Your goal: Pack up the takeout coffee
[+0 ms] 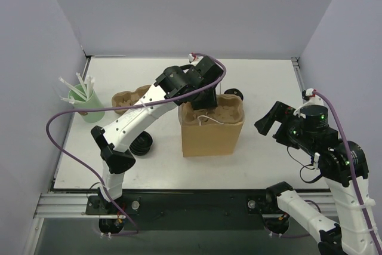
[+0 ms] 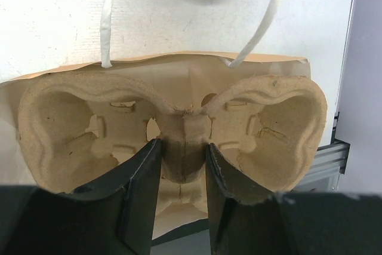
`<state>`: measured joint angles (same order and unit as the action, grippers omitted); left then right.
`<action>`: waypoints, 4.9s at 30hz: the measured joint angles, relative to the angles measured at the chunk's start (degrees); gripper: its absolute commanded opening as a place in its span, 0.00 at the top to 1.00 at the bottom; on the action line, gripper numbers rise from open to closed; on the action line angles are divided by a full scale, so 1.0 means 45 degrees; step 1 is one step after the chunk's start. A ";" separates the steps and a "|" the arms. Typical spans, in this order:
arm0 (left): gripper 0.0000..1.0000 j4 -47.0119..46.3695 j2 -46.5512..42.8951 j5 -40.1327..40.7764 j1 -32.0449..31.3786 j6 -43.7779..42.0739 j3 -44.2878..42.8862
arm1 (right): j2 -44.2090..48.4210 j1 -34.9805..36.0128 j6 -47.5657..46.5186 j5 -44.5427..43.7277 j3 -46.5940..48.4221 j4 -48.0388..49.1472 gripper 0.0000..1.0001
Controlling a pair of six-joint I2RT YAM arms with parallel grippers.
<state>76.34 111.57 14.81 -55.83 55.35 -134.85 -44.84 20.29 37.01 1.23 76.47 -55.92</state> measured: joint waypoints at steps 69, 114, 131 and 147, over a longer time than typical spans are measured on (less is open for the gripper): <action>0.65 0.0087 0.0636 0.2453 0.0821 -0.0860 0.1797 | -0.4643 0.0000 -0.0398 0.1753 0.1666 0.2385 0.16; 0.10 0.0243 0.1112 0.1953 0.0763 -0.0782 0.1676 | -0.3060 0.0000 -0.0865 0.1574 0.1098 0.2433 0.16; 0.16 0.0287 -0.1481 0.0889 0.1384 -0.1967 -0.0602 | -0.3978 0.0121 -0.0801 0.2254 0.1991 0.2375 0.29; 0.39 0.0355 -0.5455 0.1583 0.4303 -0.4352 0.5605 | -0.8204 0.2341 -0.1651 0.0515 0.3905 0.2195 0.51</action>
<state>77.93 87.02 21.93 -36.47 35.77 -109.62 -81.76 30.83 29.58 3.55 94.04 -46.04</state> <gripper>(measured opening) 0.626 0.558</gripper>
